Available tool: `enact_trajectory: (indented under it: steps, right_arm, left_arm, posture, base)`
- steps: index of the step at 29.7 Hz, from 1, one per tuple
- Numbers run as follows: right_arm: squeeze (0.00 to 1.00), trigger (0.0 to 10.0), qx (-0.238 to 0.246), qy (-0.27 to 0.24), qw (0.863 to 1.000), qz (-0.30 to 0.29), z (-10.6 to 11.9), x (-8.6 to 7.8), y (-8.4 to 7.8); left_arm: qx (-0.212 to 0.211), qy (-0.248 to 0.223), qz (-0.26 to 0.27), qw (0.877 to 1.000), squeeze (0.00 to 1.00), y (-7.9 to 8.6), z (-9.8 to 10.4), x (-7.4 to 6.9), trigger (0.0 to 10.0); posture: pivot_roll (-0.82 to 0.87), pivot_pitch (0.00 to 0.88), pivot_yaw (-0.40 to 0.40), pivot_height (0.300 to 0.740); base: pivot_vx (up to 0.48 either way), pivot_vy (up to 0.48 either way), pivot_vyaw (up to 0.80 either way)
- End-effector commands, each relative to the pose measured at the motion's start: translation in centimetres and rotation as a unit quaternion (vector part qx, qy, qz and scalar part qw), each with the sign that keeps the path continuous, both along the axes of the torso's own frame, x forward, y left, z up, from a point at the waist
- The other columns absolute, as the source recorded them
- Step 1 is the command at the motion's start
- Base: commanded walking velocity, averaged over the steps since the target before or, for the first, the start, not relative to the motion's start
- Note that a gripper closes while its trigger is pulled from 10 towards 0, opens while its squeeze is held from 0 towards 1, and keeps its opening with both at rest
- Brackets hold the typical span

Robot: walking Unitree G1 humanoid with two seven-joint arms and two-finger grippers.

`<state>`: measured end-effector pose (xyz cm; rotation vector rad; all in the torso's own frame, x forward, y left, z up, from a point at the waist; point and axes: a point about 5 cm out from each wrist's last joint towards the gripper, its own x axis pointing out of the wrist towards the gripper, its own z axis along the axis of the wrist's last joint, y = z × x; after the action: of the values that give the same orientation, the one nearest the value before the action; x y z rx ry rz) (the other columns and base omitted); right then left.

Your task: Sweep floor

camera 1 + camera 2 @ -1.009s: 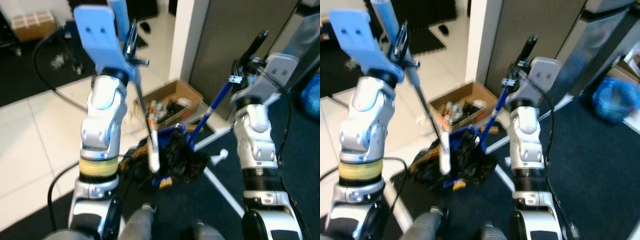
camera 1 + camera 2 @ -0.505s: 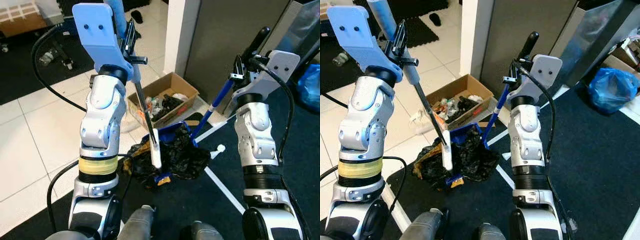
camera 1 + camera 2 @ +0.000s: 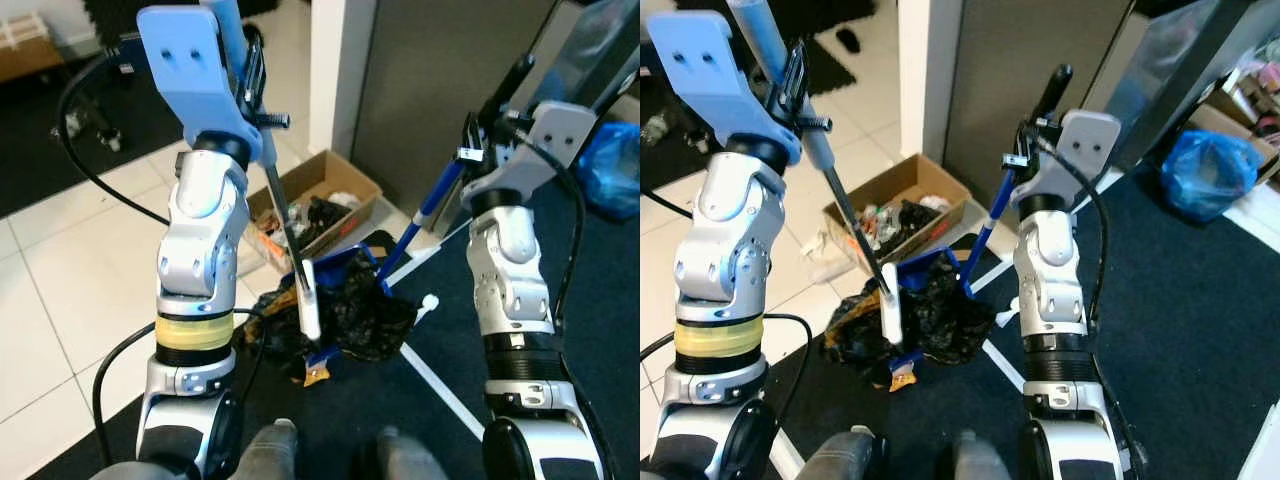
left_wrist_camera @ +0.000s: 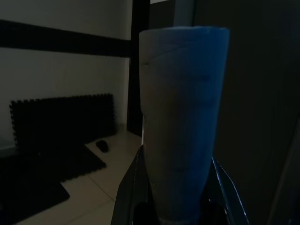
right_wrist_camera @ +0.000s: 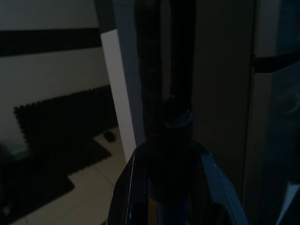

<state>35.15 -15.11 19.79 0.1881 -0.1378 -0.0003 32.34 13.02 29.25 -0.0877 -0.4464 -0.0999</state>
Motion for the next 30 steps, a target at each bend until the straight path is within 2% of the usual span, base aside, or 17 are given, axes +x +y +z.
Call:
enact_trajectory:
  steps: [1,30]
  right_arm:
    - [0.0,10.0,0.01,-0.038,0.999,-0.004,1.66,-0.16,-0.26]
    - [0.0,10.0,0.012,-0.034,0.999,-0.011,1.43,-0.19,-0.41]
  left_arm:
    - [0.003,-0.002,-0.006,1.0,0.0,-0.33,-0.02,-0.12,10.0]
    - [0.004,-0.002,-0.008,1.0,0.0,-0.33,0.0,-0.07,10.0]
  posture:
    - [0.13,0.103,-0.036,0.74]
    - [0.13,0.103,-0.03,0.74]
  base:
    - [0.48,0.0,0.0]
    - [0.48,0.0,0.0]
